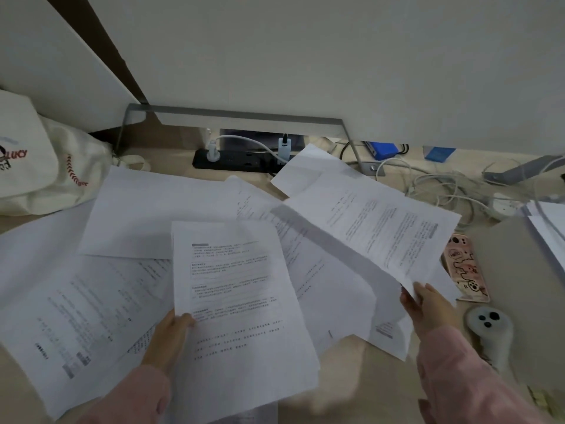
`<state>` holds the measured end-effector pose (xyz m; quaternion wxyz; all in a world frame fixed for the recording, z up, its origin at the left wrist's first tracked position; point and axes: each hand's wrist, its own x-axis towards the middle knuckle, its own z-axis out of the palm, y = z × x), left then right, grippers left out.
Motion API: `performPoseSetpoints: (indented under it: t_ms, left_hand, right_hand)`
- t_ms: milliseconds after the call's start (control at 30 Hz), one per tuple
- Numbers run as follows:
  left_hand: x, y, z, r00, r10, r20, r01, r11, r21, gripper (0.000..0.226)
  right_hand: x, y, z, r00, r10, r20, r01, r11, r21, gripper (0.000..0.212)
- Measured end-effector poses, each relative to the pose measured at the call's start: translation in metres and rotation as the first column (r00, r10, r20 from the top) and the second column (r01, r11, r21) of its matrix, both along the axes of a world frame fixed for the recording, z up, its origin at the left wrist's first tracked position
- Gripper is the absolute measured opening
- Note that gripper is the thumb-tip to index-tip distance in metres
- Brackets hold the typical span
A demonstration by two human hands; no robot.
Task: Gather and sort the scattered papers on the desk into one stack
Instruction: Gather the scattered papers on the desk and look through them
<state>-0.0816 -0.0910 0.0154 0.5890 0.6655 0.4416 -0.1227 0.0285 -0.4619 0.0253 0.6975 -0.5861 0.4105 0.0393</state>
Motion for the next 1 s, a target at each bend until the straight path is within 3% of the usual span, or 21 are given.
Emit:
performPoseSetpoints:
  t_ms: [100, 200, 333, 467, 533, 600, 700, 833, 900, 1000]
  left_hand:
    - [-0.004, 0.003, 0.003, 0.999, -0.044, -0.006, 0.044, 0.999, 0.018, 0.010]
    - [-0.006, 0.006, 0.005, 0.999, -0.043, -0.010, 0.042, 0.997, -0.061, 0.008]
    - [-0.012, 0.017, -0.007, 1.000, 0.003, 0.001, -0.003, 0.974, -0.228, 0.015]
    - [-0.024, 0.046, -0.057, 0.989, 0.146, -0.027, -0.148, 0.950, -0.274, 0.035]
    - [-0.020, 0.053, -0.074, 0.994, 0.110, 0.022, -0.098, 0.949, -0.301, 0.045]
    - [-0.011, 0.035, -0.034, 1.000, 0.010, 0.014, -0.006, 0.963, -0.270, 0.042]
    - [-0.005, 0.016, -0.010, 0.995, -0.080, 0.063, 0.094, 0.961, -0.260, 0.023]
    - [0.002, 0.002, -0.010, 0.980, -0.152, 0.132, 0.169, 0.977, -0.131, 0.020]
    - [0.006, -0.006, -0.014, 0.976, -0.178, 0.127, 0.190, 0.978, -0.085, 0.019]
    - [0.011, -0.015, -0.016, 0.969, -0.191, 0.156, 0.203, 0.977, -0.068, 0.022]
  right_hand:
    - [-0.003, 0.020, -0.002, 0.996, 0.092, -0.006, -0.091, 0.990, 0.105, 0.021]
    - [-0.006, 0.038, -0.009, 0.905, 0.419, -0.068, -0.414, 0.907, 0.072, 0.014]
    - [-0.006, 0.052, -0.012, 0.692, 0.696, -0.190, -0.720, 0.685, -0.113, 0.013]
    - [0.009, 0.059, -0.005, 0.439, 0.838, -0.324, -0.888, 0.349, -0.301, 0.017]
    - [0.019, 0.062, -0.003, 0.361, 0.845, -0.394, -0.900, 0.205, -0.384, 0.023]
    - [0.029, 0.069, -0.001, 0.313, 0.839, -0.446, -0.885, 0.087, -0.458, 0.019]
    - [0.042, 0.092, 0.004, 0.291, 0.842, -0.454, -0.829, -0.015, -0.559, 0.018]
    - [0.052, 0.135, 0.012, 0.242, 0.869, -0.432, -0.684, -0.163, -0.711, 0.026]
    - [0.054, 0.154, 0.016, 0.229, 0.886, -0.404, -0.599, -0.199, -0.775, 0.027]
    - [0.059, 0.175, 0.016, 0.220, 0.926, -0.308, -0.544, -0.145, -0.826, 0.028]
